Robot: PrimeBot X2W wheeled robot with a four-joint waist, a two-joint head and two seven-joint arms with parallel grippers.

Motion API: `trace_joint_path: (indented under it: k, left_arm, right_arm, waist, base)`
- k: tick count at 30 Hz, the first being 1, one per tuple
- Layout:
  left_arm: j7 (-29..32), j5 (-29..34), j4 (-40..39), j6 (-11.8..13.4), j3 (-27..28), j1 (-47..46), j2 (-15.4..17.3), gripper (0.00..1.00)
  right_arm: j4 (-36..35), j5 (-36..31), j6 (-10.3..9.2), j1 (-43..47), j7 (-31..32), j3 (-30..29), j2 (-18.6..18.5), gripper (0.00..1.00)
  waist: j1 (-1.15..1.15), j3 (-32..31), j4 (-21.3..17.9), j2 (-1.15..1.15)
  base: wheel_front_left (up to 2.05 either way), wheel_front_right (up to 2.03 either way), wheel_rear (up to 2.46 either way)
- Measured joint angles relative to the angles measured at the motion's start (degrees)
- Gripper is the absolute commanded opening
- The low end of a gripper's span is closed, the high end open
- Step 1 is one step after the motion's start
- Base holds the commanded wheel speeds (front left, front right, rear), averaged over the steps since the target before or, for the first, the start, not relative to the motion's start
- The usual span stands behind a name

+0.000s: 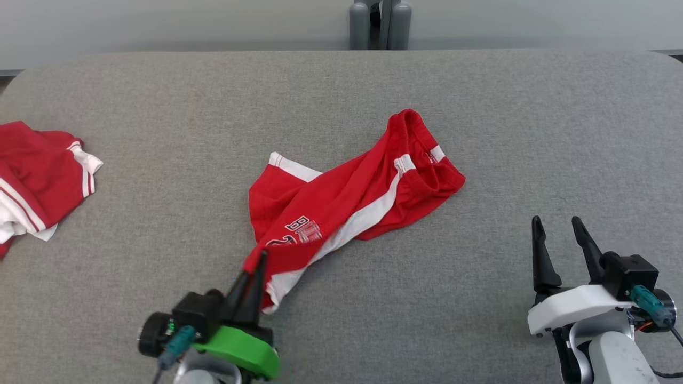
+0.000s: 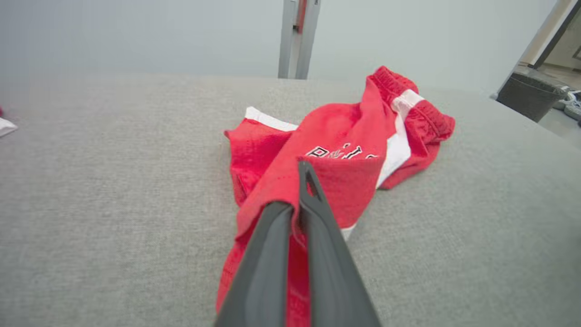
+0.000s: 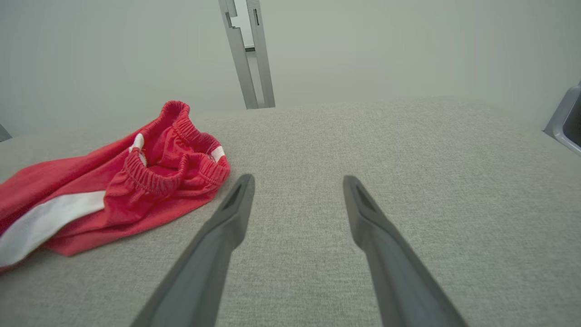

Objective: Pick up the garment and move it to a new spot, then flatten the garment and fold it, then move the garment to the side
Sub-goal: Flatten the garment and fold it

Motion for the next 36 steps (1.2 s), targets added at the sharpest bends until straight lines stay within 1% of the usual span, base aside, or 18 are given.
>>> trace_joint_path:
  k: [2,6,10,12,13,15,17,19,22,24,29,33,36]
  left_arm:
    - [-0.01,0.22,-1.54,0.01,2.99,-0.37,0.27,0.00]
    - [0.00,0.98,-1.52,0.00,5.64,-3.28,1.79,0.00]
    - [-0.01,1.80,2.54,0.00,6.90,-7.64,4.65,0.00]
    - [-0.02,1.80,6.20,0.00,7.51,-9.81,5.70,0.57]
    - [-0.01,1.80,7.65,0.00,7.90,-10.57,6.03,1.00]
    - [0.00,2.18,10.80,0.01,9.23,-12.27,6.76,1.00]
    - [0.00,2.74,12.15,1.26,11.23,-13.32,6.78,1.00]
    - [0.00,3.27,12.14,3.35,13.92,-13.76,6.75,1.00]
    - [0.00,4.33,10.82,5.54,16.79,-13.10,6.13,1.00]
    - [-0.01,5.35,9.62,6.26,17.88,-11.28,5.04,1.00]
    - [-0.02,6.16,7.09,6.92,20.09,-4.25,2.57,1.00]
    - [-0.02,6.73,5.92,6.70,20.59,0.29,1.24,1.00]
    - [-0.02,7.33,5.95,6.06,20.36,2.52,0.97,1.00]
  right_arm:
    - [0.01,0.70,0.00,-0.37,0.00,-0.25,0.05,1.00]
    - [-0.12,1.80,0.00,-1.17,0.00,0.01,0.03,1.00]
    - [-0.66,2.70,0.00,-2.23,0.00,0.45,0.07,1.00]
    - [-0.79,2.88,0.00,-2.90,0.00,1.22,0.05,1.00]
    - [-0.83,2.89,0.00,-3.06,0.00,1.47,0.04,1.00]
    - [-0.93,2.98,0.00,-3.14,0.00,2.12,0.08,1.00]
    - [-1.52,3.23,0.00,-3.16,0.00,1.96,0.08,1.00]
    - [-2.02,3.39,0.00,-3.15,0.00,2.22,0.02,1.00]
    - [-2.72,3.45,0.00,-3.15,0.00,2.42,0.07,1.00]
    - [-3.03,3.45,0.00,-3.11,0.00,2.98,0.02,1.00]
    - [-3.21,3.18,0.00,-2.80,0.00,5.22,0.04,1.00]
    - [-2.53,1.60,0.00,-2.41,0.00,6.90,0.03,1.00]
    - [-1.18,0.03,0.00,-1.53,0.00,7.64,0.08,1.00]
  waist:
    - [0.00,0.07,0.38,0.00]
    - [0.00,0.65,0.63,0.00]
    - [0.00,1.72,0.29,0.00]
    - [0.00,2.25,-0.40,0.00]
    - [0.00,2.44,-0.74,0.00]
    - [0.00,2.84,-1.68,0.00]
    - [0.00,3.08,-2.54,0.00]
    - [0.00,3.18,-3.50,0.00]
    - [0.00,3.00,-4.75,0.00]
    - [0.00,2.43,-5.24,0.00]
    - [0.00,-0.17,-5.76,0.00]
    - [0.00,-2.62,-5.49,0.00]
    - [0.00,-4.26,-4.90,0.00]
  base:
    - [0.00,0.00,0.00]
    - [0.00,0.00,0.00]
    - [0.00,0.00,0.00]
    - [0.00,0.00,0.00]
    - [0.00,0.00,0.00]
    - [0.00,0.00,0.00]
    - [0.00,0.00,0.00]
    - [0.00,0.00,0.00]
    - [0.00,0.00,0.00]
    - [0.00,0.00,0.00]
    - [0.00,0.00,0.00]
    - [0.00,0.00,0.00]
    - [0.00,0.00,0.00]
